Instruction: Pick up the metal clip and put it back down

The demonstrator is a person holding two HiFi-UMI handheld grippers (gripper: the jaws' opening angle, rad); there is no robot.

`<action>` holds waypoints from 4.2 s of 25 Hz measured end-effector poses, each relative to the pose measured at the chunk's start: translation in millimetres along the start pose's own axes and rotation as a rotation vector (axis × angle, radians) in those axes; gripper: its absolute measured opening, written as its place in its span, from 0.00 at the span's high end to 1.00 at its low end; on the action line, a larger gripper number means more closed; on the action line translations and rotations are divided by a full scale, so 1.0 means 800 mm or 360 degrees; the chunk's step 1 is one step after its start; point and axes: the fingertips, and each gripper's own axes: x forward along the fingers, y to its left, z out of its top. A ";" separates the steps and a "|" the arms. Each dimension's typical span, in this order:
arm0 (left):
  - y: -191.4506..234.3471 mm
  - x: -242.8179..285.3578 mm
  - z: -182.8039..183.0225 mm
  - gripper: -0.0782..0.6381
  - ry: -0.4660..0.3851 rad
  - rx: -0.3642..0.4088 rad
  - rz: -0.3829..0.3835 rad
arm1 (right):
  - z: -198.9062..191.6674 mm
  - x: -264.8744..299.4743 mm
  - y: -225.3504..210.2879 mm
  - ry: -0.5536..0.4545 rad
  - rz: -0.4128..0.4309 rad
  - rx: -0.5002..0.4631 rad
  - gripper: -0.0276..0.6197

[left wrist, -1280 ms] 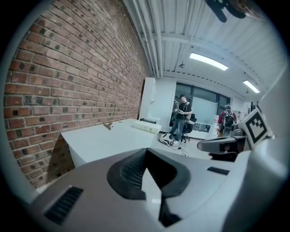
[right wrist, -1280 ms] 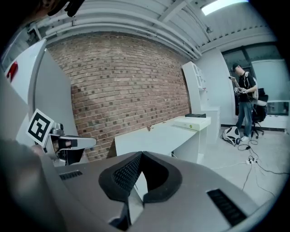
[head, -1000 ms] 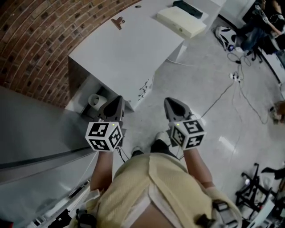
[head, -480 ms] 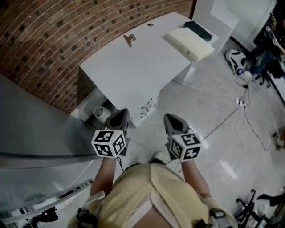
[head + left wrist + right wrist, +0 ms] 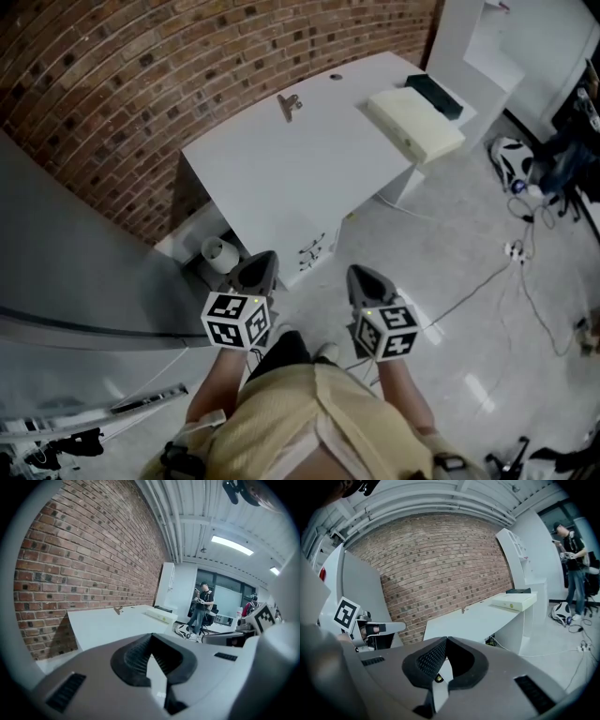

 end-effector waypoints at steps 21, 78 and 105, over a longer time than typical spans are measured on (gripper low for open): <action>0.108 0.123 0.062 0.89 0.0065 0.0096 0.0053 | 0.102 0.163 -0.020 0.0002 0.0157 -0.0054 0.95; 0.354 0.413 0.223 0.88 -0.0040 -0.0238 0.0847 | 0.331 0.712 -0.167 0.0337 0.0496 -0.0155 0.76; 0.450 0.508 0.199 0.88 -0.0012 -0.0311 0.0785 | 0.280 0.829 -0.198 0.0424 0.0257 0.0045 0.76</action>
